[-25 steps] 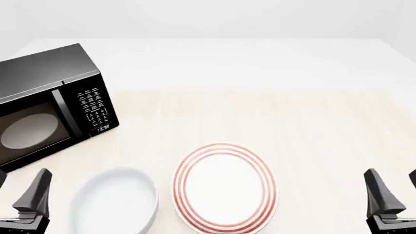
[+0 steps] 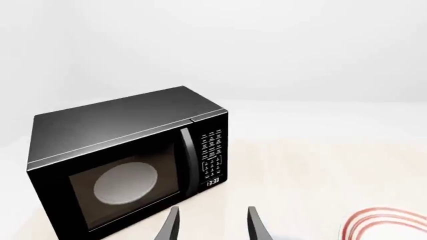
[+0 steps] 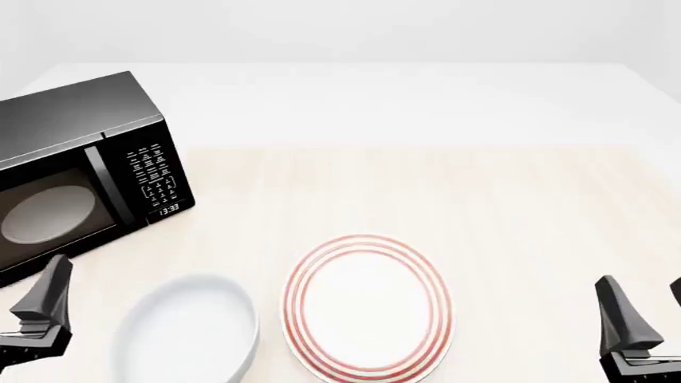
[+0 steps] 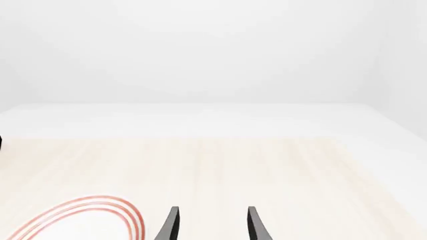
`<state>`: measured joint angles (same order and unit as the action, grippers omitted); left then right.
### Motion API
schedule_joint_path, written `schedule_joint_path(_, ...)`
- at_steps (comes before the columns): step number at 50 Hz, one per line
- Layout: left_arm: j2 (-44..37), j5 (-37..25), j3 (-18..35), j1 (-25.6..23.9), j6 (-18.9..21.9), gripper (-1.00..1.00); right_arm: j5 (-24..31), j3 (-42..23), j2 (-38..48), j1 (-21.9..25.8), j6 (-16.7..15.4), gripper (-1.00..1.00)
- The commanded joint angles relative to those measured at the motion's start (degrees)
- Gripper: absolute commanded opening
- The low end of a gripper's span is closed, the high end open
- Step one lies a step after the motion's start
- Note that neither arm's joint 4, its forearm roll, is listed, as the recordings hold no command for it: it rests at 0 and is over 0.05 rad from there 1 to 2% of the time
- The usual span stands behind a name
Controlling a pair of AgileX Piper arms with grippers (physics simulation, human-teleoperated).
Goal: Open the microwave.
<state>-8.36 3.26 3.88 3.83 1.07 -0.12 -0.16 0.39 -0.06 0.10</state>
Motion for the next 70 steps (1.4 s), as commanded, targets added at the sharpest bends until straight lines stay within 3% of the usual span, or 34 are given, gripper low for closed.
schedule_joint_path(1, -9.7, 3.9, 4.4, 2.0, -1.9, 1.0, 0.0, 0.0, 0.0, 0.0, 0.0, 1.0)
schedule_joint_path(6, -14.1, 7.5, 5.7, 2.1, -3.1, 1.0, -0.1, 0.0, 0.1, 0.0, 0.0, 1.0)
schedule_joint_path(18, -26.8, 15.8, 9.4, 2.3, -1.5, 1.0, -0.1, 0.0, 0.1, 0.0, 0.0, 1.0)
schedule_joint_path(25, -34.9, 23.3, 8.9, 1.8, -1.9, 1.0, -0.1, 0.0, 0.1, 0.0, 0.0, 1.0)
schedule_joint_path(37, -41.9, 27.4, 10.8, 1.3, -1.7, 1.0, -0.1, 0.0, 0.1, 0.0, 0.0, 1.0)
schedule_joint_path(48, -52.3, 34.7, 11.8, 0.3, -1.7, 1.0, -0.1, 0.0, 0.1, 0.0, 0.0, 1.0)
schedule_joint_path(70, -64.4, 42.6, 13.6, 3.5, -2.2, 1.0, -0.1, 0.0, 0.1, 0.0, 0.0, 1.0)
